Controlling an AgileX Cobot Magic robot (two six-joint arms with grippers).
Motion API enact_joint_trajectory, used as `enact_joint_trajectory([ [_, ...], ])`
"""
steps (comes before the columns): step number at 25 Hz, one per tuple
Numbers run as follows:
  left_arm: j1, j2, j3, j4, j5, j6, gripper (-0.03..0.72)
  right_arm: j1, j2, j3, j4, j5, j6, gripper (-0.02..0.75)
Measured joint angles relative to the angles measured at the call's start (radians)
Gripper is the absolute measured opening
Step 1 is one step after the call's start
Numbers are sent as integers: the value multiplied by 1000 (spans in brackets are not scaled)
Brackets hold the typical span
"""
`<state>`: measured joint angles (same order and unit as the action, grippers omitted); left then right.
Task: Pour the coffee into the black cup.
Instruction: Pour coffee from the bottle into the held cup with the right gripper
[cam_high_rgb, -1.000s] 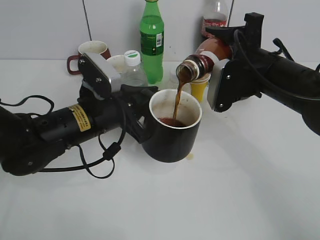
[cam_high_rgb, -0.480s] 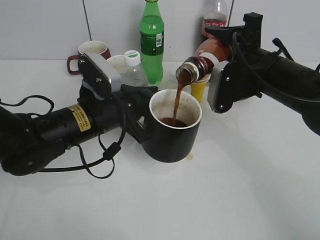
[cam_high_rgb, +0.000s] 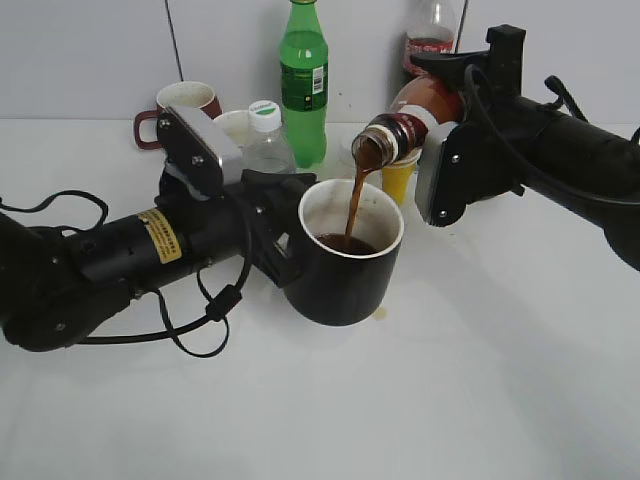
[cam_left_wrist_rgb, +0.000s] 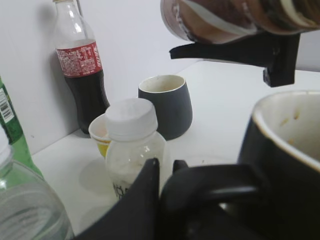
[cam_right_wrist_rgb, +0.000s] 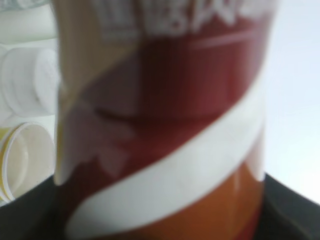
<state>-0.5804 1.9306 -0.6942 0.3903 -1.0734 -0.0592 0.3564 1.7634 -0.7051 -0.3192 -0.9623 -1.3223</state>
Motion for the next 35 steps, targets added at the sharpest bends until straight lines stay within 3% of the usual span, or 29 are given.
enact_joint_trajectory([
  [15,0,0,0,1,1,0,48,0,0,-2,0,0,39,503],
  [23,0,0,0,-2,-25,0,48,0,0,-11,20,-8,307,503],
  [28,0,-4,0,-26,-42,0,48,0,0,-11,96,-8,587,503],
  [35,15,-86,94,-191,-73,20,48,0,0,62,258,-15,964,503],
])
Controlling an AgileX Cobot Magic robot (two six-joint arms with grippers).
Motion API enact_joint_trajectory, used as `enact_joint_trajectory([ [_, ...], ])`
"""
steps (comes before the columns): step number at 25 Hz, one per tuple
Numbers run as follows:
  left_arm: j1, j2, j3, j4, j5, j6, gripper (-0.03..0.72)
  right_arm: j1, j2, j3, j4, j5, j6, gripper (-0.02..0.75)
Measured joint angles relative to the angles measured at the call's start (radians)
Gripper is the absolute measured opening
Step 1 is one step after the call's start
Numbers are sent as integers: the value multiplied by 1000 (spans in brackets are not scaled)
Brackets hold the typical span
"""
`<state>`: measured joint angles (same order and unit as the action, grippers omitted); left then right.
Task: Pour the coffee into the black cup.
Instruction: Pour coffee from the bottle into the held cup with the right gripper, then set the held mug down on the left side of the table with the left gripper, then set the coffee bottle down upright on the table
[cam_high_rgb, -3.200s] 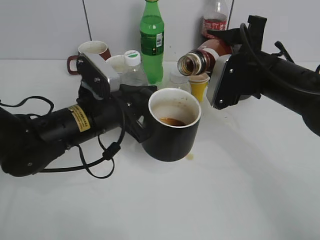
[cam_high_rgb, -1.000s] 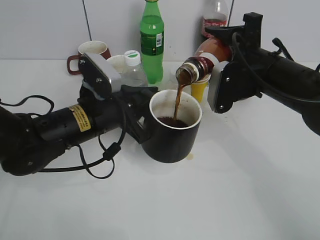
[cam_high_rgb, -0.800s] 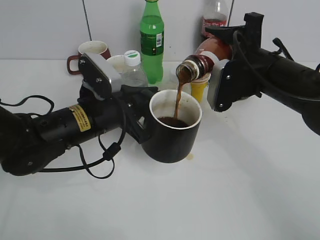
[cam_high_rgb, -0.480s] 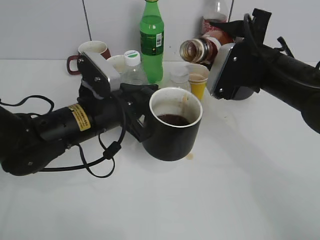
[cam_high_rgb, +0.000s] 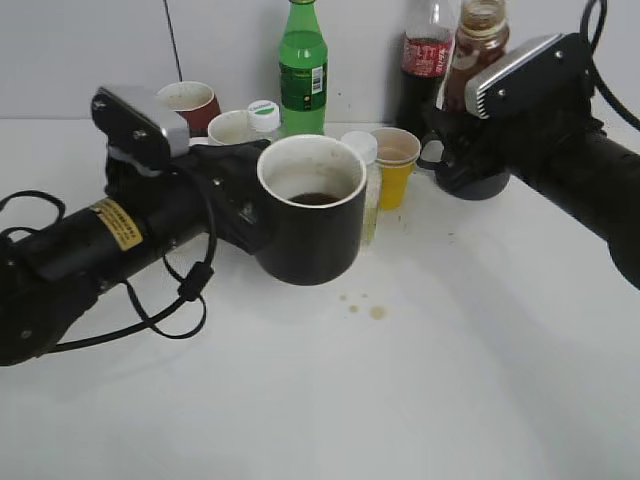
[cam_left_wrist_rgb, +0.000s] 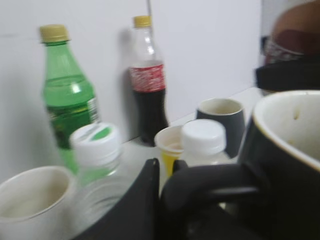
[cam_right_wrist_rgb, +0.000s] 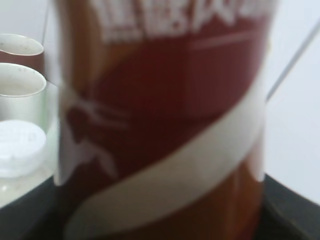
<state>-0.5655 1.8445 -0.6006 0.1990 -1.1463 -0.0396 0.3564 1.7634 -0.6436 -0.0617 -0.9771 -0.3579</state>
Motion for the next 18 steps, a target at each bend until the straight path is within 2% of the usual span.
enact_joint_trajectory([
  [5,46,-63,112,-116,-5,53,47,0,0,104,133,0,221,503],
  [11,158,-72,164,-176,-1,62,47,0,15,203,265,0,284,503],
  [14,218,-54,164,-180,-5,62,47,0,52,208,280,-27,286,503],
  [18,285,-11,162,-186,-6,62,47,0,142,209,281,-153,287,503],
])
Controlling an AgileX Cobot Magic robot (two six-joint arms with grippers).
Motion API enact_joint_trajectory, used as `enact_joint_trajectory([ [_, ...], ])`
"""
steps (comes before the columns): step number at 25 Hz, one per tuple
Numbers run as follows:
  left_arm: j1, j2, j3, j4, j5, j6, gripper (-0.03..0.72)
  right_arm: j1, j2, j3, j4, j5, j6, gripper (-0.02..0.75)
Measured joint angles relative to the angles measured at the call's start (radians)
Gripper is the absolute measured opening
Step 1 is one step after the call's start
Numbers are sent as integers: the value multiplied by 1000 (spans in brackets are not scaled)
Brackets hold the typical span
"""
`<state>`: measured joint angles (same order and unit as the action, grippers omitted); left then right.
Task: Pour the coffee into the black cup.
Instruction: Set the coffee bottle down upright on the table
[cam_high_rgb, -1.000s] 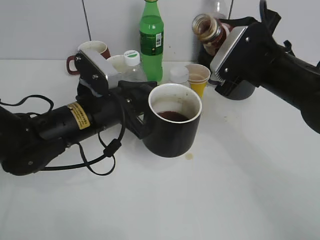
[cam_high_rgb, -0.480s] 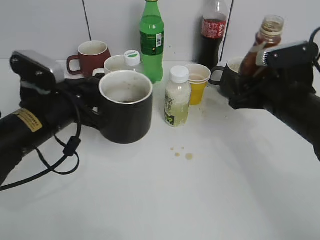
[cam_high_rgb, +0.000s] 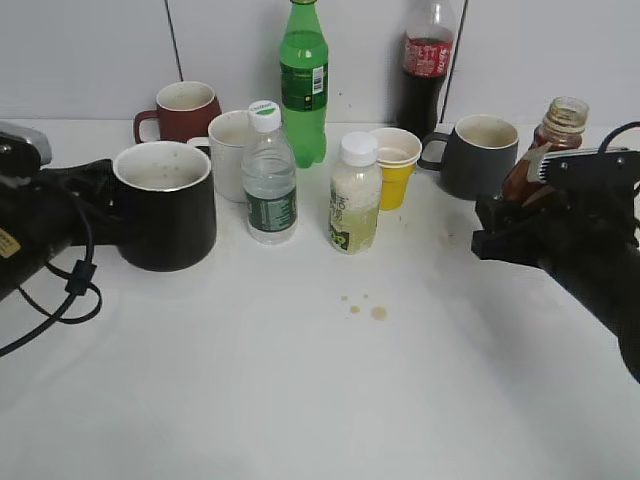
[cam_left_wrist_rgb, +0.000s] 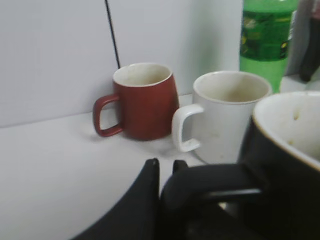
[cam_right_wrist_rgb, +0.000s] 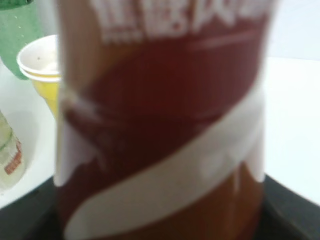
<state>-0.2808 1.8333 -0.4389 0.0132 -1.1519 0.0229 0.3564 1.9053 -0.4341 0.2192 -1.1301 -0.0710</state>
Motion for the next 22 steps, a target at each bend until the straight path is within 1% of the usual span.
enact_joint_trajectory([
  [4,27,74,-38,-51,4,0,47,0,97,-2,1,-42,0,503],
  [8,28,162,-112,-54,4,0,47,0,143,-11,0,-43,0,503],
  [16,28,327,-251,-68,-14,-4,47,0,149,-21,-9,-49,0,503],
  [22,28,346,-267,-78,-27,-7,48,0,149,-33,-24,-49,1,503],
])
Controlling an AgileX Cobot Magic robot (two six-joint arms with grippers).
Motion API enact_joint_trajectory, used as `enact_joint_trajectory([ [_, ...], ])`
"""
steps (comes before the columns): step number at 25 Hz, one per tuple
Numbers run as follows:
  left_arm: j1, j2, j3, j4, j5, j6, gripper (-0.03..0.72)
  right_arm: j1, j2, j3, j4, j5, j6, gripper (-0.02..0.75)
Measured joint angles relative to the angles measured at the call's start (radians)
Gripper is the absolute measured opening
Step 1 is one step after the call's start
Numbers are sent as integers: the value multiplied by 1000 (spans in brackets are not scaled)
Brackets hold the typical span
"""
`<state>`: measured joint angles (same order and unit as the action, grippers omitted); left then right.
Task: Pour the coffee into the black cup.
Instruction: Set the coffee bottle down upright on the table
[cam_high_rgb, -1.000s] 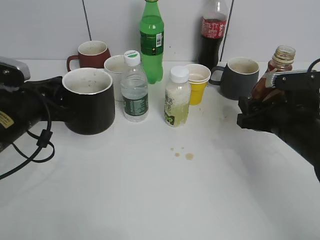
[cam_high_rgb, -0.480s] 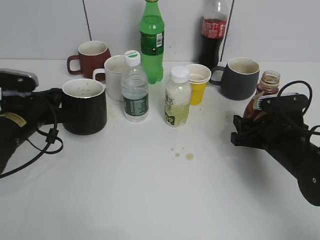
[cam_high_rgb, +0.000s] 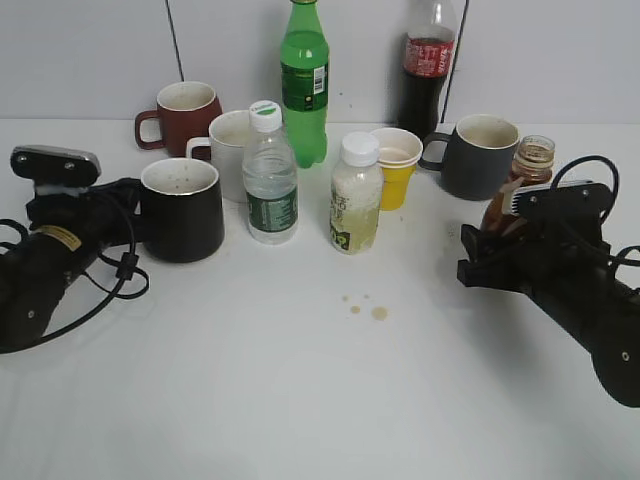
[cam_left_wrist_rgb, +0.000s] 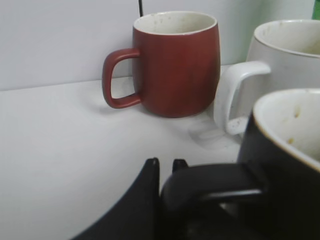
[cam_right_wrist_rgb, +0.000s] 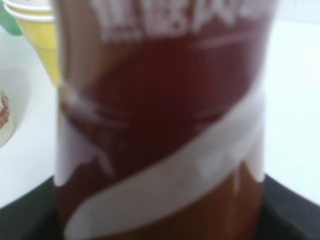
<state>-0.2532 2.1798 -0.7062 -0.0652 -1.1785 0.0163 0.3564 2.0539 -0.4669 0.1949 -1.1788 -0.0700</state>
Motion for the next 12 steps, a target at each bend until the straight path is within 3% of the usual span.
enact_joint_trajectory([
  [3,-1,0,10,0,-9,-2,78,0,5,-34,-5,0,0,503],
  [8,-2,0,29,-1,-9,-8,197,0,36,-87,-29,0,0,503],
  [12,-2,-8,51,0,-22,-10,227,0,73,-124,-31,0,-1,503],
])
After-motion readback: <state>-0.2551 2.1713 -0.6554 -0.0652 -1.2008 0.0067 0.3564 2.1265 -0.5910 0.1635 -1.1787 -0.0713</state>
